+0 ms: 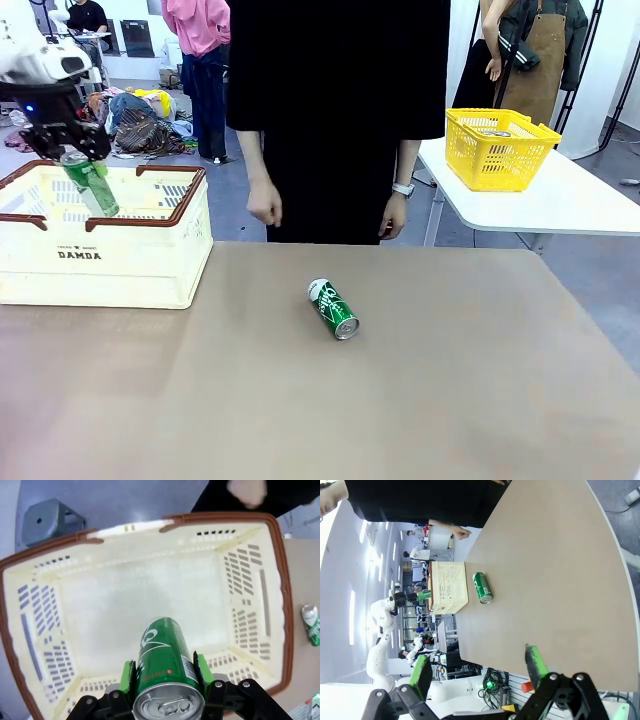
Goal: Place the drinks into the Shopping basket.
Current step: Pick up one drink and place it into the Shopping basket.
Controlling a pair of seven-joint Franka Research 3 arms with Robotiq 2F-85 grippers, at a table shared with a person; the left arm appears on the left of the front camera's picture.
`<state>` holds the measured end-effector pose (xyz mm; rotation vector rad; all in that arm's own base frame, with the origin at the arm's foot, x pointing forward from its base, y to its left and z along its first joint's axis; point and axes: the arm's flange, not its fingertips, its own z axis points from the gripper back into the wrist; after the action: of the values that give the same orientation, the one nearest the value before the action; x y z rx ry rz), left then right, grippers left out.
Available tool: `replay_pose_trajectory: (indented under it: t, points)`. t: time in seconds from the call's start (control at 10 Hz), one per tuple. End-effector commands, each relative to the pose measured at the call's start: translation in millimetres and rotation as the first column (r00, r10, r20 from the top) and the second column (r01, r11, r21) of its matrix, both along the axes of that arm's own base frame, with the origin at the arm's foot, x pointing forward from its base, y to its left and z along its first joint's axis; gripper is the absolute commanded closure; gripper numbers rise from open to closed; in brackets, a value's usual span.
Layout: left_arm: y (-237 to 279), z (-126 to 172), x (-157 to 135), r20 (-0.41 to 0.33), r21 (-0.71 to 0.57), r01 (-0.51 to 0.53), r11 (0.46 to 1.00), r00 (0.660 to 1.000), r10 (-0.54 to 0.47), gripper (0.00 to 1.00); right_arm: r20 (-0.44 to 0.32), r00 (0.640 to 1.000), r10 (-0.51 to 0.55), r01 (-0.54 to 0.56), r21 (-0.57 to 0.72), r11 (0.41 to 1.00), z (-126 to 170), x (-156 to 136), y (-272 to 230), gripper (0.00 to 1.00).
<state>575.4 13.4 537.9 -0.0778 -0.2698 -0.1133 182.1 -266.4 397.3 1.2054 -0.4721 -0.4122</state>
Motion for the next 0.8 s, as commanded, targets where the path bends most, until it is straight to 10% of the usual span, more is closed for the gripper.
replay_pose_trajectory:
  t: [0.0, 0.7]
  points:
    - [6.1, -12.9, 26.7, -0.011, 0.029, -0.040, 0.999, 0.999, 0.040, 1.00, 0.039, 0.999, -0.006, 0.006, 0.007, 1.000, 2.0, 2.5, -0.4, 0.00]
    - [1.7, -104.4, 46.2, -0.103, 0.137, -0.086, 0.987, 0.990, 0.101, 1.00, 0.039, 0.999, -0.006, 0.006, 0.007, 1.000, 2.0, 2.5, -0.4, 0.00]
